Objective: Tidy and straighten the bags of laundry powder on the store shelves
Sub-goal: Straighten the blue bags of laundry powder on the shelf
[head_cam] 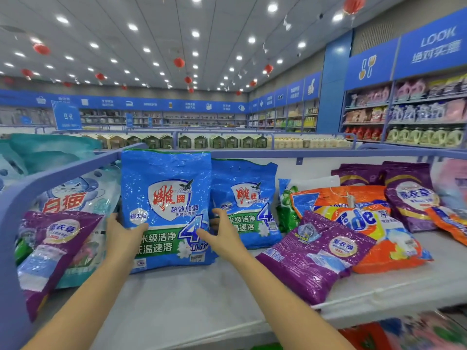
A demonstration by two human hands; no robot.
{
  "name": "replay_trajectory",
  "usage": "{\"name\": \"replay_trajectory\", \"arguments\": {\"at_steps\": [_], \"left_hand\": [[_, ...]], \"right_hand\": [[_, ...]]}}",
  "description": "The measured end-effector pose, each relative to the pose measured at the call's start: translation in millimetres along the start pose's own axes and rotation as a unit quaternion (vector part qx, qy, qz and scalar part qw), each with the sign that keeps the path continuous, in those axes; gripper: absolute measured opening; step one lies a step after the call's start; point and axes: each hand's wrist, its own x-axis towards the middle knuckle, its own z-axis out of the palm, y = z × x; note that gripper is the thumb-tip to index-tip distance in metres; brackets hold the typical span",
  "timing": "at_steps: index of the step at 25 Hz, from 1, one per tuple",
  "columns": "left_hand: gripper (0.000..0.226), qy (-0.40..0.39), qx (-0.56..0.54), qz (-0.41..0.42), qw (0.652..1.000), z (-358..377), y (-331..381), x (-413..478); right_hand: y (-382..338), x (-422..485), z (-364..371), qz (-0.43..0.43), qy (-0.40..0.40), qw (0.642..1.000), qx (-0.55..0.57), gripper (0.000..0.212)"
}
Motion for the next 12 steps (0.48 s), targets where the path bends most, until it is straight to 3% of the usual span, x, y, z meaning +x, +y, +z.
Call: {"name": "replay_trajectory", "arguments": {"at_steps": [4, 7, 12], "left_hand": [[0.067, -0.005, -0.010, 0.121, 0.993, 7.0, 38.5, -31.9], [0.063, -0.074, -0.025, 0.178, 0.981, 36.2, 64.9, -67.5], [0.057, -0.221, -0.027, 0.167, 0.960, 108.2, 66.7, -121.1]], "right_hand": [[-20.2, -18.6, -43.7, -0.098, 0.074, 0.989, -0.077, 0.048], [-21.6, -40.5, -88.9, -0.131, 0.129, 0.978, -0.099, 0.039], [-0.9, -81.0, -171.6, -0.102, 0.192, 0.969, -0.118, 0.033]]}}
